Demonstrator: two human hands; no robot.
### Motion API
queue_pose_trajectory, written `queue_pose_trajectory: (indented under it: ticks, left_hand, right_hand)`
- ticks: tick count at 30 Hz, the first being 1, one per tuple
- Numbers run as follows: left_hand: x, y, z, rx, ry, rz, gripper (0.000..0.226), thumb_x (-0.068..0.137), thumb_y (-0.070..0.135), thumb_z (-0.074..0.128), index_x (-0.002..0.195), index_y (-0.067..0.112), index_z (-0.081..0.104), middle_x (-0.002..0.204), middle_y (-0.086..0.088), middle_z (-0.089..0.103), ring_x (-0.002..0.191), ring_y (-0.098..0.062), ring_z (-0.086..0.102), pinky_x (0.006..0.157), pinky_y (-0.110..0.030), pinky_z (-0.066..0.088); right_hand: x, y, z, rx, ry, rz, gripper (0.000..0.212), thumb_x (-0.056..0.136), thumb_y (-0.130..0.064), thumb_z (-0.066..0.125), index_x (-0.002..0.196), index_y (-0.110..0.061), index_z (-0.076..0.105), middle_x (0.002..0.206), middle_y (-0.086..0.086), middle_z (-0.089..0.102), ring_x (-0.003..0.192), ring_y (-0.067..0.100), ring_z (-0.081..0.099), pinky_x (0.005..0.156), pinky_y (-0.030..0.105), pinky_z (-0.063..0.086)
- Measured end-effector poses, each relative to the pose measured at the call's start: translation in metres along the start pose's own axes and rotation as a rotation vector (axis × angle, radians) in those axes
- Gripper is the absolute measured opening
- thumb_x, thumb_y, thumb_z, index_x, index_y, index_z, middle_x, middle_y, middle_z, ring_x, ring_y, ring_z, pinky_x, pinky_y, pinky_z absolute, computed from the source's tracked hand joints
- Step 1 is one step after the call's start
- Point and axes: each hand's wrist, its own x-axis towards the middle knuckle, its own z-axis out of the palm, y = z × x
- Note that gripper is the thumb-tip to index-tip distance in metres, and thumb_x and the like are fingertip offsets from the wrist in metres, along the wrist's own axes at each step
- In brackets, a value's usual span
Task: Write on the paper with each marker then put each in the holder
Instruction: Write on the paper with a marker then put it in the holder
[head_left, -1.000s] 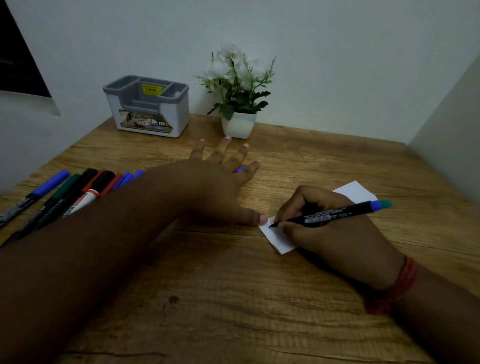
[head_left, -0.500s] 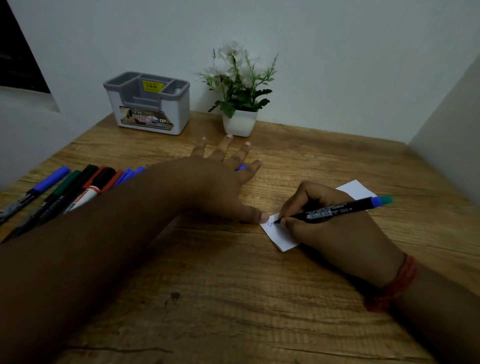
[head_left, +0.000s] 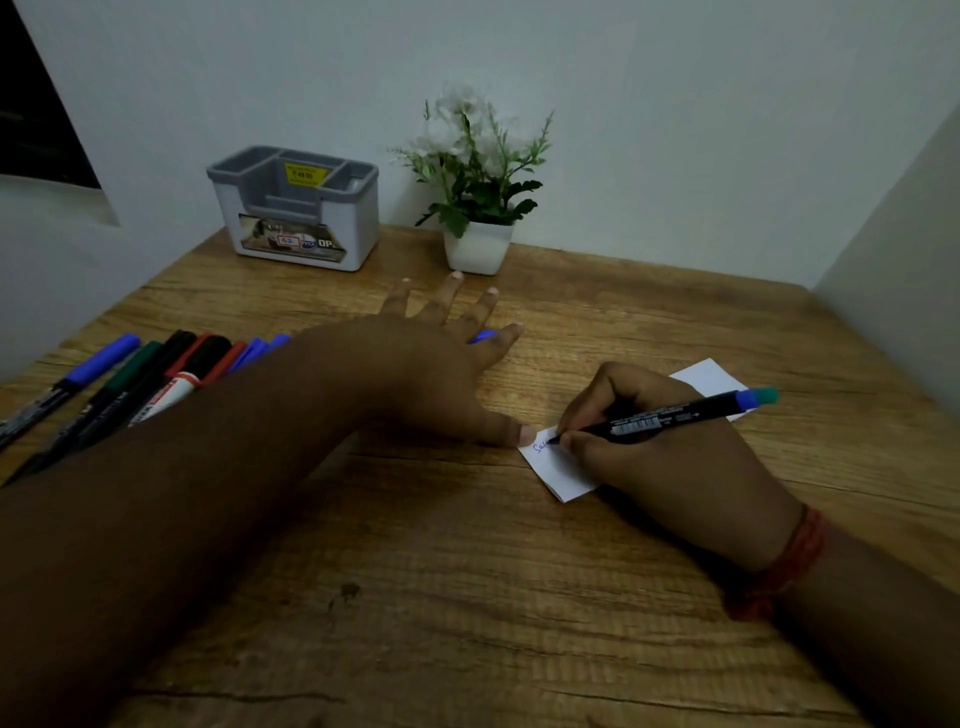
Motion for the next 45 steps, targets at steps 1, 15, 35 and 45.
queue_pose_trajectory:
  ticks: [1, 15, 35, 45]
  left_hand:
    - [0.0, 0.0, 0.0, -0.004, -0.003, 0.0, 0.117, 0.051, 0.101, 0.011, 0.146, 0.044, -0.026, 0.151, 0.003, -0.044, 0.139, -0.028, -0.04, 0.112, -0.064, -0.017]
    - [0.001, 0.0, 0.001, 0.0, -0.001, 0.001, 0.119, 0.048, 0.101, 0.01, 0.146, 0.045, -0.026, 0.152, 0.003, -0.043, 0.139, -0.028, -0.04, 0.112, -0.064, -0.016]
    - [0.001, 0.0, 0.002, 0.075, 0.071, 0.027, 0.112, 0.059, 0.1, 0.012, 0.146, 0.042, -0.027, 0.153, 0.002, -0.041, 0.14, -0.029, -0.039, 0.112, -0.065, -0.016]
    - [-0.006, -0.003, -0.006, -0.008, 0.117, -0.011, 0.109, 0.058, 0.096, 0.002, 0.149, 0.043, -0.022, 0.157, 0.004, -0.034, 0.141, -0.026, -0.037, 0.113, -0.064, -0.013]
  right_hand:
    - [0.0, 0.0, 0.0, -0.003, 0.001, 0.0, 0.01, 0.081, -0.012, 0.076, 0.076, -0.019, 0.07, 0.088, -0.005, 0.075, 0.083, 0.011, 0.07, 0.074, 0.039, 0.059]
    - [-0.001, 0.001, -0.001, 0.007, 0.034, -0.02, 0.009, 0.078, -0.014, 0.073, 0.074, -0.021, 0.068, 0.087, -0.004, 0.075, 0.084, 0.011, 0.07, 0.073, 0.037, 0.059]
    - [0.005, 0.005, -0.009, 0.144, 0.295, -0.11, 0.012, 0.085, -0.005, 0.072, 0.079, -0.014, 0.067, 0.089, -0.004, 0.074, 0.087, 0.008, 0.069, 0.072, 0.021, 0.056]
    - [0.018, -0.007, -0.019, 0.181, 0.367, -0.268, 0.012, 0.089, -0.004, 0.073, 0.089, -0.014, 0.066, 0.093, 0.001, 0.073, 0.089, 0.01, 0.07, 0.076, 0.022, 0.058]
